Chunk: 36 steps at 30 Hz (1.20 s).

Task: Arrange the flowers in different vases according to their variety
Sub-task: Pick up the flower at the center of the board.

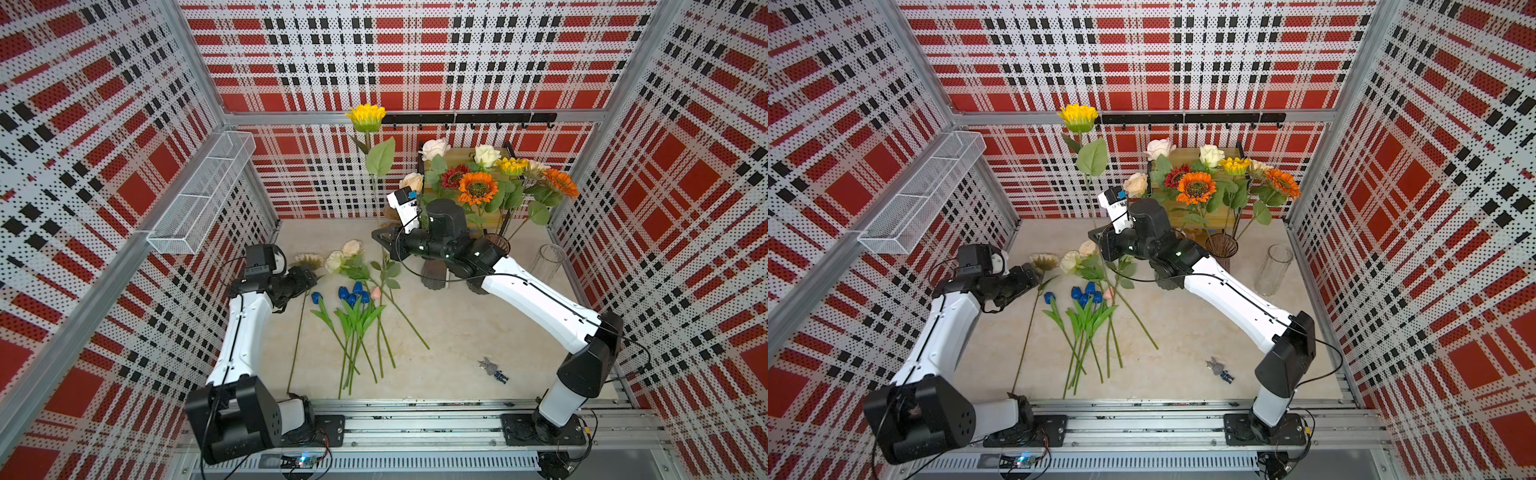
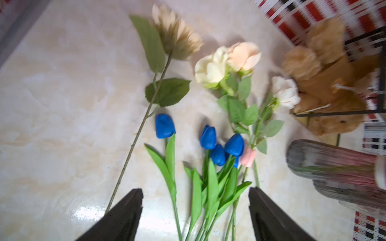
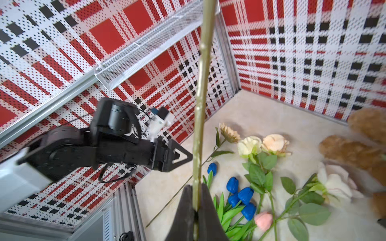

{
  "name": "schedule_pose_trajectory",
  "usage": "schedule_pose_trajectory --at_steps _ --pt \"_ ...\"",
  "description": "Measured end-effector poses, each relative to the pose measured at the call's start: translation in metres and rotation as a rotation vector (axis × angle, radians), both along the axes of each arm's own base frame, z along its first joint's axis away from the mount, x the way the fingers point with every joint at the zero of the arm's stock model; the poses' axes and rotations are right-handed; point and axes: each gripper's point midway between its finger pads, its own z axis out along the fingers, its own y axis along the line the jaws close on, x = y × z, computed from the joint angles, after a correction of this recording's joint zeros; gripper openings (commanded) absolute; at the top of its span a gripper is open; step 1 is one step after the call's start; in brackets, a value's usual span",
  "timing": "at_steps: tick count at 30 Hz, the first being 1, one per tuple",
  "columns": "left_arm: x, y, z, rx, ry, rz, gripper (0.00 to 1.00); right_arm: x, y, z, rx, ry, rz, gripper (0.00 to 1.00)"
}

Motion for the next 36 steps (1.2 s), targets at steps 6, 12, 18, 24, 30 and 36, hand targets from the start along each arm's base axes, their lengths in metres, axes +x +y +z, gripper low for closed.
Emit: schedule_pose_trajectory --at_steps 6,12,18,24,30,36 --pt "-0.005 0.004 -0.050 -0.010 0.169 -0.011 0.79 -0.009 -0.027 0.042 0.023 -0.117 -0.060 0.00" --pt "-0.008 0.011 -0.086 0.016 0.279 -0.030 0.71 -0.013 -0.062 0.077 0.049 -0.207 -0.127 0.00" --pt "-0.013 0.023 -0.109 0.078 0.357 -0.029 0.68 -0.004 -0.095 0.081 0.045 -0.220 -0.207 0.00" --pt "-0.016 0.036 -0.121 0.155 0.408 -0.019 0.64 0.002 -0.106 0.070 0.019 -0.206 -0.248 0.00" --pt "-0.016 0.044 -0.136 0.190 0.445 -0.013 0.47 0.002 -0.119 0.074 -0.003 -0.233 -0.298 0.00" --pt "-0.009 0.047 -0.137 0.205 0.418 -0.009 0.21 -0.009 -0.151 0.093 -0.014 -0.308 -0.390 0.00"
